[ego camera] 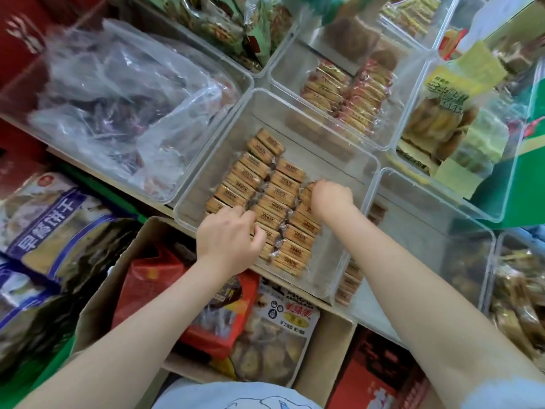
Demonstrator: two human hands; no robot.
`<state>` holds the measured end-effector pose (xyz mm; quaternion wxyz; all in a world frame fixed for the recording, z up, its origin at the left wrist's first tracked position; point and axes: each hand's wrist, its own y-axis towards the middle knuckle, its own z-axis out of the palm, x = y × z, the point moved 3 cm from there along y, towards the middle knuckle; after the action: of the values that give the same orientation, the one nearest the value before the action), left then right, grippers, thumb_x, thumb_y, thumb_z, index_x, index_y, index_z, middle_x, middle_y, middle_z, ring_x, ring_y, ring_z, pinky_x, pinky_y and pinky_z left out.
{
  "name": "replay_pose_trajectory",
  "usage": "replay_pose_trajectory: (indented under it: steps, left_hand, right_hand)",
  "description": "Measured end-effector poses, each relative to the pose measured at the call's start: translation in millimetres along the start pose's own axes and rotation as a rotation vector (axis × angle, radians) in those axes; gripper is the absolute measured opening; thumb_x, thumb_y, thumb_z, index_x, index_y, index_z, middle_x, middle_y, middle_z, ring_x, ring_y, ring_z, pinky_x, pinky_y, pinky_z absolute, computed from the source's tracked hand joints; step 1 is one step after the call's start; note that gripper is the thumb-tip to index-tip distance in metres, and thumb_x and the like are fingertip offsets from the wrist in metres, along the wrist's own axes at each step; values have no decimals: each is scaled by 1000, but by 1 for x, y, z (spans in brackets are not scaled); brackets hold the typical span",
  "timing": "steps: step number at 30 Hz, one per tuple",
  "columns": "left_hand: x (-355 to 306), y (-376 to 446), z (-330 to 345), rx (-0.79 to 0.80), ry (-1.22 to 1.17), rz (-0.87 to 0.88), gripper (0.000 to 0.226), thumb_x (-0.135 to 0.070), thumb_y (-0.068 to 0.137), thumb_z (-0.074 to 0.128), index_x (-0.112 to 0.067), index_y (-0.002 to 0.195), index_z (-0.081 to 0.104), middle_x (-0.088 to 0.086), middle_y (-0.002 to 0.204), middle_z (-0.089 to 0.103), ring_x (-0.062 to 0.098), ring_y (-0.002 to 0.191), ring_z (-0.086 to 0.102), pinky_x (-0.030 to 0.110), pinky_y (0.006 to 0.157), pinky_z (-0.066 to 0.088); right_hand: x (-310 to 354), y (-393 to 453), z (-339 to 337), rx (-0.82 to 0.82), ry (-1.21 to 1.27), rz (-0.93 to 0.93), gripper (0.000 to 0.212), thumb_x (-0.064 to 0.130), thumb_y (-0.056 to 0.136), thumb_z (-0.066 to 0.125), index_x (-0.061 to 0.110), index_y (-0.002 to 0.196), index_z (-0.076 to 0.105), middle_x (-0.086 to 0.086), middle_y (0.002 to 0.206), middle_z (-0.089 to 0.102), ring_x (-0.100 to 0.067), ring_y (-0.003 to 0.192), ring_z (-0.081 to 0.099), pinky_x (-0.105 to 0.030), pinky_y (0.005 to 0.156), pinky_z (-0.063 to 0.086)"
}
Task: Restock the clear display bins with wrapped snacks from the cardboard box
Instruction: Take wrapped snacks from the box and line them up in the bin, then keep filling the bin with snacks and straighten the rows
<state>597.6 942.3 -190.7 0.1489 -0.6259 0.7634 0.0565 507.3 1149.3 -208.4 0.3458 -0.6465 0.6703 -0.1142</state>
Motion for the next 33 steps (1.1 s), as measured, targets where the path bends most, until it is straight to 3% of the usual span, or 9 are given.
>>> replay_pose_trajectory:
  steps: [3, 5, 7, 9, 15, 19, 23, 29, 33]
  left_hand:
    - [0, 0, 1, 16, 20, -12, 44, -40, 87, 35, -18, 76, 71, -3, 68, 60, 20, 64, 56, 27, 51, 30]
    - [1, 0, 0, 18, 33, -19, 45, -41, 87, 32, -19, 76, 70, -4, 68, 58, 19, 65, 55, 27, 53, 28]
    - [0, 0, -3, 34, 42, -20, 45, -42, 89, 31, -20, 82, 70, -5, 73, 57, 17, 69, 52, 29, 56, 28]
    - [-1, -1, -5, 64, 32, -26, 40, -42, 94, 35, -21, 91, 68, -6, 80, 56, 16, 76, 49, 31, 60, 31]
    - [-11, -9, -9, 121, -79, -15, 30, -32, 97, 47, -13, 110, 66, 6, 107, 64, 29, 105, 59, 39, 80, 47]
    - [-90, -68, -24, 137, -308, 188, 27, -24, 97, 57, -12, 118, 68, 6, 120, 63, 28, 114, 55, 37, 90, 44]
    - [-189, -154, -17, 328, -412, 493, 25, -28, 96, 57, -19, 117, 68, -1, 117, 61, 20, 114, 55, 31, 91, 43]
    - [-315, -267, 4, 496, -501, 781, 44, -38, 94, 58, -26, 137, 56, -6, 142, 45, 15, 129, 47, 33, 106, 43]
    - [-378, -325, 14, 456, -635, 850, 54, -37, 96, 61, -38, 147, 43, -19, 162, 19, -8, 137, 21, 20, 111, 23]
  right_hand:
    - [14, -5, 14, -51, -93, 70, 79, 24, 97, 54, -8, 154, 9, -27, 145, 45, -35, 126, 54, -41, 98, 50]
    - [12, -13, 13, -40, -70, 61, 83, 21, 96, 54, -6, 156, 3, -31, 150, 37, -38, 131, 50, -42, 102, 47]
    - [6, -31, 4, -71, -27, 3, 68, 20, 93, 52, -2, 152, 26, -25, 140, 49, -35, 122, 54, -44, 101, 46]
    - [-4, -61, -3, -173, 86, -74, 38, 24, 96, 48, 7, 130, 54, -13, 123, 58, -29, 110, 56, -44, 99, 45]
    - [-57, -198, 22, -431, 678, -284, 23, 17, 100, 52, 13, 114, 69, -2, 105, 64, -18, 94, 60, -39, 84, 52]
    - [-118, -296, 57, -631, 792, -153, 16, 10, 95, 59, 12, 102, 74, 9, 91, 67, 1, 80, 53, -24, 72, 44]
    - [-190, -386, 104, -773, 805, 88, 19, 16, 92, 57, 15, 100, 74, 2, 85, 71, -16, 74, 62, -31, 66, 46]
    - [-270, -491, 202, -745, 871, 357, 18, 15, 99, 55, 14, 104, 73, 7, 91, 67, -6, 77, 56, -23, 66, 38]
    - [-296, -523, 276, -573, 907, 430, 21, 23, 100, 51, 20, 107, 71, 4, 95, 69, -15, 87, 62, -31, 73, 49]
